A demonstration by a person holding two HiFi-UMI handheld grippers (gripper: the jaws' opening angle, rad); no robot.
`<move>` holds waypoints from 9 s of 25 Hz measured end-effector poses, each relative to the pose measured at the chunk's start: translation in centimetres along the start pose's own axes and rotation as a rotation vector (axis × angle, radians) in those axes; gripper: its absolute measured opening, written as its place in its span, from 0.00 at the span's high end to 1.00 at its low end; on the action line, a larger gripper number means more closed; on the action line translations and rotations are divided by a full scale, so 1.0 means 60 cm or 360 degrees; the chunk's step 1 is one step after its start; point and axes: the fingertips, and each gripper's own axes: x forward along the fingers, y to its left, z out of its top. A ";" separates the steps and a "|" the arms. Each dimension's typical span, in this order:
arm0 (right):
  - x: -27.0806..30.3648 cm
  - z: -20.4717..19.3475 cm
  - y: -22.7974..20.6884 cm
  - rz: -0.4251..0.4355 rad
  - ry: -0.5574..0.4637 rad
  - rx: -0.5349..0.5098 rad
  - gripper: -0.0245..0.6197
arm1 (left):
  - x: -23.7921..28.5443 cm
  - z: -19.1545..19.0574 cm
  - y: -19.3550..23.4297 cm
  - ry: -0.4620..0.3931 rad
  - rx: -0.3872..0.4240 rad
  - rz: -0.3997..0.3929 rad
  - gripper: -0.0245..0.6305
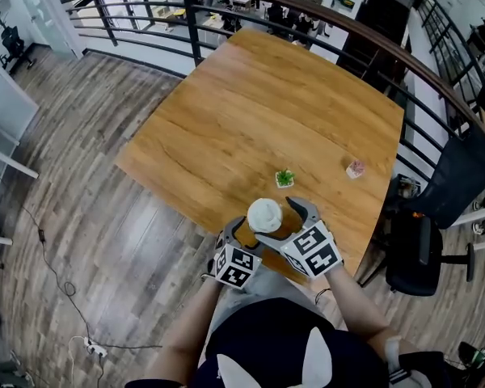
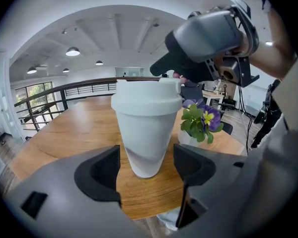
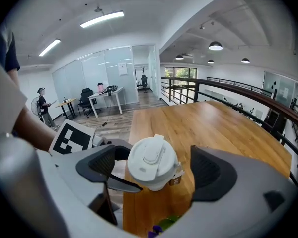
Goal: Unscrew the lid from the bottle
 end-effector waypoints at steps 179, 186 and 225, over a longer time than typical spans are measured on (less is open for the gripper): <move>0.059 -0.014 0.005 0.0078 0.0206 -0.0067 0.27 | 0.064 -0.059 0.003 0.0280 0.0024 -0.0103 0.50; 0.046 0.014 -0.020 0.0053 0.0066 0.0015 0.27 | 0.063 -0.057 0.003 0.0285 0.0023 -0.0101 0.50; -0.060 0.051 -0.113 0.0222 -0.0479 0.1247 0.27 | 0.063 -0.057 0.003 0.0305 0.0014 -0.0092 0.50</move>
